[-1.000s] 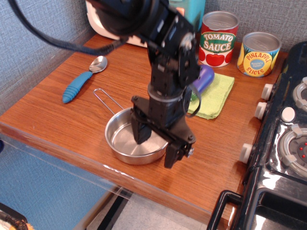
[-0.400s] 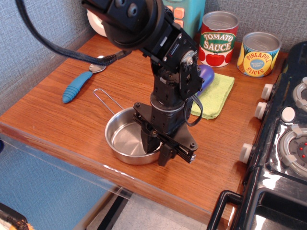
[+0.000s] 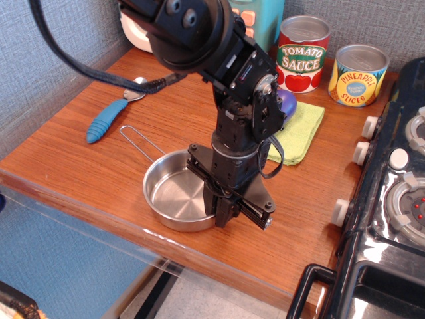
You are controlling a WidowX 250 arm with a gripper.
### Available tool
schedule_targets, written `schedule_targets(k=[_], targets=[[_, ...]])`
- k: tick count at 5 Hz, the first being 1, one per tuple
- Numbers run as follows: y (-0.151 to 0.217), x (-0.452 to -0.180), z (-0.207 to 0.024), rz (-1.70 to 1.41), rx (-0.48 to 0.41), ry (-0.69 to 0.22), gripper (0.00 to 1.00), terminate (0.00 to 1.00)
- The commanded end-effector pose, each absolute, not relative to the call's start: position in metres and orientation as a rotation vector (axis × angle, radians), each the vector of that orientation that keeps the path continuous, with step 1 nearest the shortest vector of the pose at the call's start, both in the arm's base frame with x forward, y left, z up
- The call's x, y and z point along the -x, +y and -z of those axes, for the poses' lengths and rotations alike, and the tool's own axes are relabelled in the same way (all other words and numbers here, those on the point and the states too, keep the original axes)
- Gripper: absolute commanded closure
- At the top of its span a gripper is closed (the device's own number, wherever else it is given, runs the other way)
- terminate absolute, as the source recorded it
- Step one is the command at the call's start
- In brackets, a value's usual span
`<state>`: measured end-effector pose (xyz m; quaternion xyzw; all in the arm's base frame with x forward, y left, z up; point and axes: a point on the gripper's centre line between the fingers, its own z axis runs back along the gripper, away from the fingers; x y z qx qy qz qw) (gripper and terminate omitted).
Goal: Place the pot between the spoon and towel
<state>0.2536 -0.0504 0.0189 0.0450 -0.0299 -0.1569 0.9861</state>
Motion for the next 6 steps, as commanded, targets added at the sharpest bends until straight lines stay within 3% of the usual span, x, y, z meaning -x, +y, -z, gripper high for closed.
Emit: schedule_targets(k=[1,3,4,6], targets=[[-0.057,-0.259,-0.048,0.357,-0.025,-0.121,1.00,0.00],[-0.057,-0.288,-0.112,0.376,0.028,-0.239,1.00,0.00],[-0.031,-0.326,-0.119,0.274,0.008,-0.236,1.00,0.00],[0.016,-0.377,-0.107,0.142,-0.075,-0.191,1.00,0.00]])
